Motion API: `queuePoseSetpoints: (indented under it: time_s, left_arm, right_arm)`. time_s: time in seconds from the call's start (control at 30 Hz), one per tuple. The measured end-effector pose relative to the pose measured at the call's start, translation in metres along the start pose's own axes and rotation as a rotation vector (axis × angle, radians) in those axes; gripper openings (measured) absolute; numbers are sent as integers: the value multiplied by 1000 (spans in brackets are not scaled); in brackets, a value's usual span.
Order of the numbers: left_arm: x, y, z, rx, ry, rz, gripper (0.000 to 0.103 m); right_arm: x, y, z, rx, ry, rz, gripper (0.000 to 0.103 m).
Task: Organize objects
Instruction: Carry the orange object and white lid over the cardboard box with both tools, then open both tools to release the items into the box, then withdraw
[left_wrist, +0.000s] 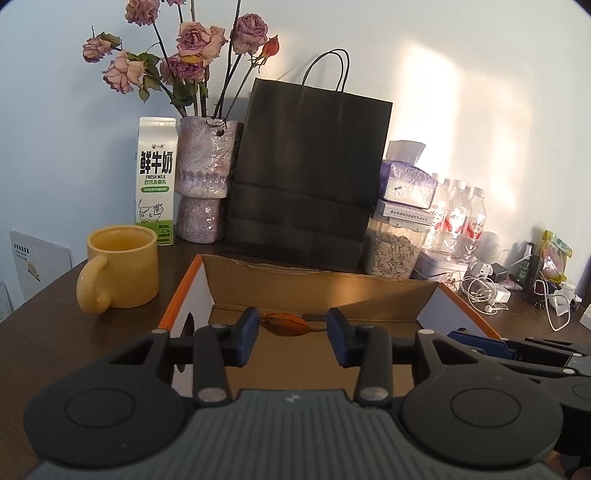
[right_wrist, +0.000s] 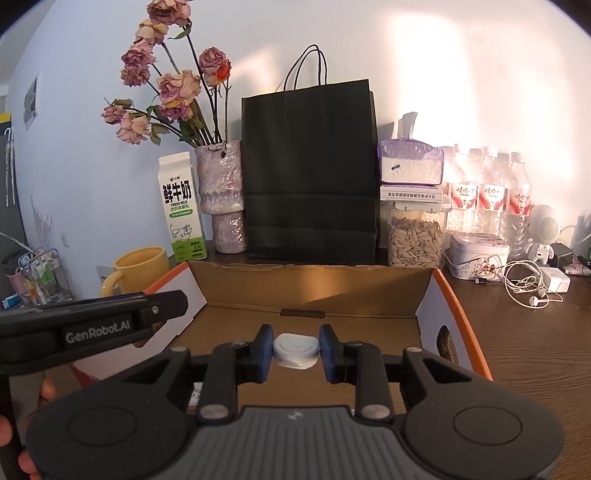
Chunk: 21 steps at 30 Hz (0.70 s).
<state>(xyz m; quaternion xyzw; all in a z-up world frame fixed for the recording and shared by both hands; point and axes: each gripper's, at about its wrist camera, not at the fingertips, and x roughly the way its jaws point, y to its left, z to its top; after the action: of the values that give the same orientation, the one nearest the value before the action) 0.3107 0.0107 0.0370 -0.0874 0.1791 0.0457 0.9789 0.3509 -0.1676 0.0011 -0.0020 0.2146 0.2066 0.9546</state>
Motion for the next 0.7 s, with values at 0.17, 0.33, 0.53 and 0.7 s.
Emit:
queuePoseSetpoints:
  time_s: [0.17, 0.33, 0.53, 0.7]
  left_arm:
    - [-10, 2, 4, -16, -37, 35, 100]
    - [-16, 3, 7, -15, -60, 63, 103]
    - [-16, 3, 7, -11, -52, 61, 103]
    - [-16, 3, 6, -12, -50, 60, 103]
  right_arm:
    - [-6, 1, 1, -13, -22, -22, 67]
    - [-14, -2, 2, -8, -55, -41, 100]
    - [-14, -2, 2, -6, -54, -43, 103]
    - [-15, -2, 3, -8, -60, -44, 103]
